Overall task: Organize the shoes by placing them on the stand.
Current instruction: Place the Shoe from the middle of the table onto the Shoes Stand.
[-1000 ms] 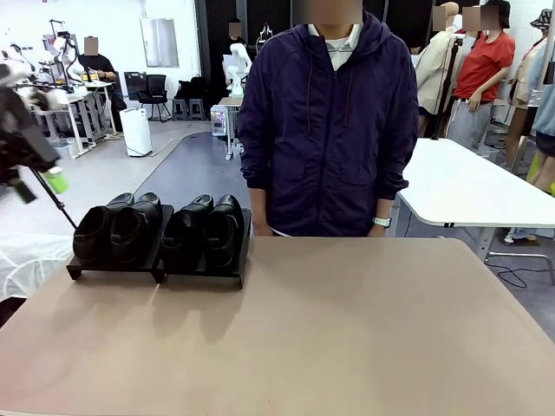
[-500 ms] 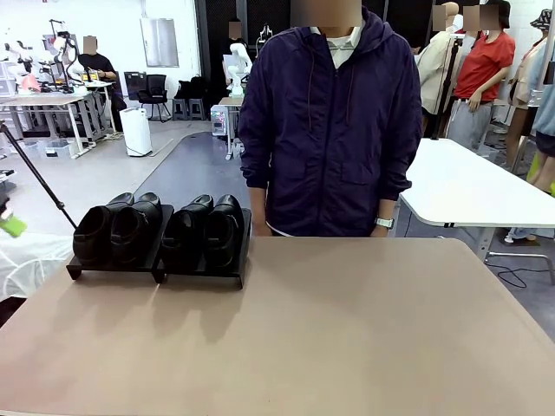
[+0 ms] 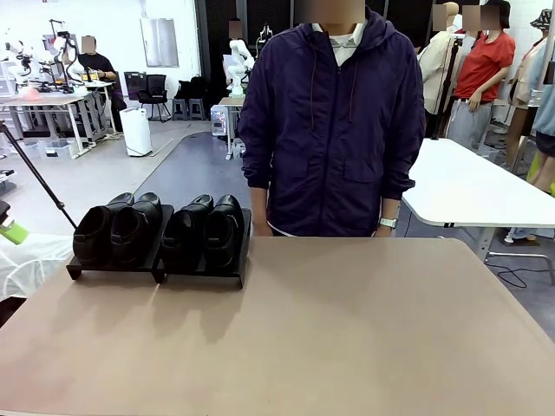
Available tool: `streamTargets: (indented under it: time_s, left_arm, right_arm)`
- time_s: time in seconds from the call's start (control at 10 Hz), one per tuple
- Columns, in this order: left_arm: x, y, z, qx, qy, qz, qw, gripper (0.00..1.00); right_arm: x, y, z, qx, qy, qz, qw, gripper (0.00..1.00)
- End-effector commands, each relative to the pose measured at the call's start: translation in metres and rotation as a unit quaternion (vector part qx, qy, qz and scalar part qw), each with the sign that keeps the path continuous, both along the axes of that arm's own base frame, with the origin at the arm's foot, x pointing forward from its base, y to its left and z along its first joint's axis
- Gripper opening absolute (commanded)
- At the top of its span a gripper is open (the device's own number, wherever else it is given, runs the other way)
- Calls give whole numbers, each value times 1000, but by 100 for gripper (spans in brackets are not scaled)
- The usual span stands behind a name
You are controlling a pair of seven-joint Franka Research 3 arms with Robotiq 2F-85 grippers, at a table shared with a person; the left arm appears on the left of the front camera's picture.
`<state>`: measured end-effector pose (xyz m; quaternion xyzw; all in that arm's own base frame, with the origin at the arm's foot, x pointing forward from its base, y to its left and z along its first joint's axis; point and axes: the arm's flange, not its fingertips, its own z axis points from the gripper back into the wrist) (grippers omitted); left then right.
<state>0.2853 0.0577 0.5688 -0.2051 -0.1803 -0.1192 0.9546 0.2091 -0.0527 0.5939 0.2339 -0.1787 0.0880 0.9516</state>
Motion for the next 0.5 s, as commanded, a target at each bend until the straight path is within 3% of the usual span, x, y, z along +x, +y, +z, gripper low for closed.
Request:
streamTargets:
  time_s: [0.0,0.4]
  left_arm:
    - [-2,-1,3,7,6,5,1000,100]
    - [-2,-1,3,7,6,5,1000,100]
  right_arm:
    - [1,2,5,8,0,1,1000,100]
    - [1,2,5,8,0,1,1000,100]
